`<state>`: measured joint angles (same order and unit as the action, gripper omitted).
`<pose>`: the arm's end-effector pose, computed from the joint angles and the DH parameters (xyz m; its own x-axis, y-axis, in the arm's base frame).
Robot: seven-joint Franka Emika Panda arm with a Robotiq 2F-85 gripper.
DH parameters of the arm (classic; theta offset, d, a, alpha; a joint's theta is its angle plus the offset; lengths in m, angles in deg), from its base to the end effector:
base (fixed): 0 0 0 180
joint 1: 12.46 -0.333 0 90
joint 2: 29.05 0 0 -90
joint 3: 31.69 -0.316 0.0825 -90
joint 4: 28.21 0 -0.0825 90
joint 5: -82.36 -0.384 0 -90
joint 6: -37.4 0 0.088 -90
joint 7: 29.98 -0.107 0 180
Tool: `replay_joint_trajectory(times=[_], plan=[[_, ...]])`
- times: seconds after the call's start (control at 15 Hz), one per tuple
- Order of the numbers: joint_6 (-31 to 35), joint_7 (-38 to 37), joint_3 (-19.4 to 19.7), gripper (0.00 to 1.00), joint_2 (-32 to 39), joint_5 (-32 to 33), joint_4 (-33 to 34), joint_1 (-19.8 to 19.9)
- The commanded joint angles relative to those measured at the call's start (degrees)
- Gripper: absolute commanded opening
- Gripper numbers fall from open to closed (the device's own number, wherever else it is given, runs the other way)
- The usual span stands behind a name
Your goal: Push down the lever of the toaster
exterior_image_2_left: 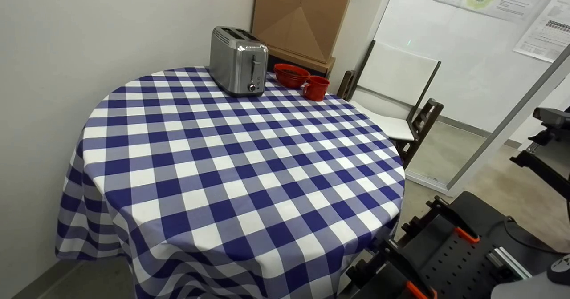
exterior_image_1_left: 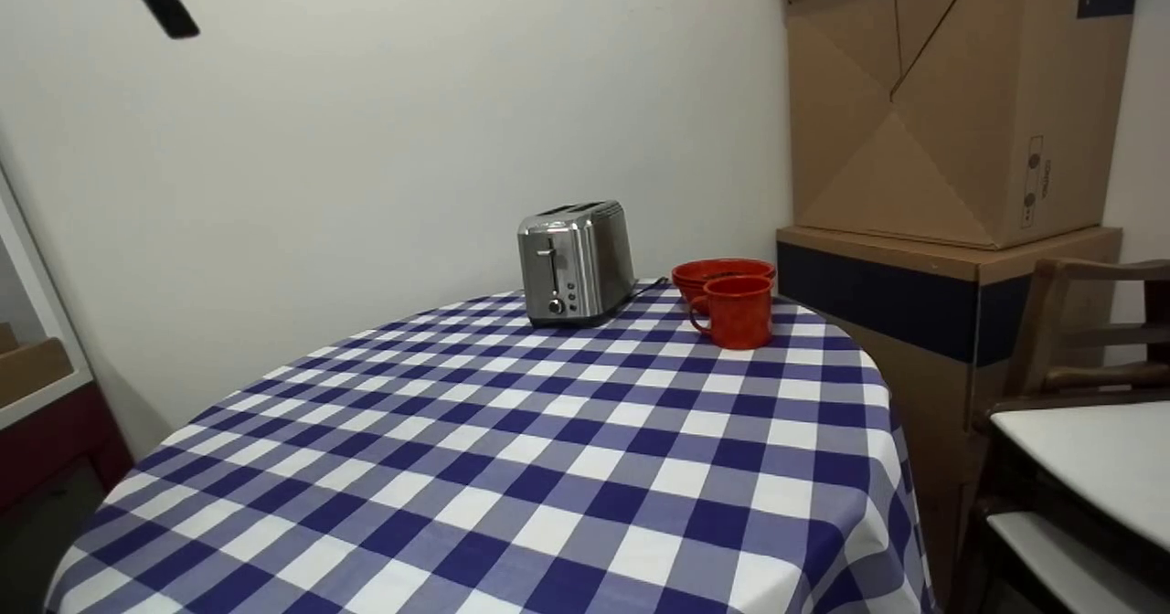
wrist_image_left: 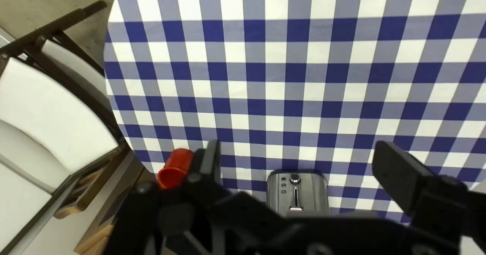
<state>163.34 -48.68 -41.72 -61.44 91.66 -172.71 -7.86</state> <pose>0.3980 0.0362 0.4906 0.9498 -0.1370 0.2811 -0.1869 -0.9694 0.1590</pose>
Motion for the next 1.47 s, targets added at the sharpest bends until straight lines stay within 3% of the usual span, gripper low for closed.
replay_joint_trajectory(times=[0.0, 0.4, 0.47, 0.53, 0.6, 0.73, 1.0, 1.4], plan=[[2.6, 1.3, 1.4, 1.00, 14.6, 3.5, 11.3, 1.9], [3.7, -4.2, -0.2, 1.00, 34.5, 11.8, 30.0, 2.9], [3.2, -4.9, 2.2, 1.00, 37.7, 13.5, 33.5, -0.1], [3.2, -5.4, 0.1, 1.00, 40.1, 14.5, 36.2, 1.7], [2.8, -5.7, 3.3, 1.00, 42.7, 15.6, 39.2, -2.0], [2.6, -5.6, 5.0, 1.00, 47.6, 16.6, 44.8, -4.3], [1.5, -4.2, 8.8, 1.00, 55.3, 14.5, 54.8, -8.1], [0.4, -0.7, 11.9, 1.00, 63.4, 10.9, 65.0, -9.3]])
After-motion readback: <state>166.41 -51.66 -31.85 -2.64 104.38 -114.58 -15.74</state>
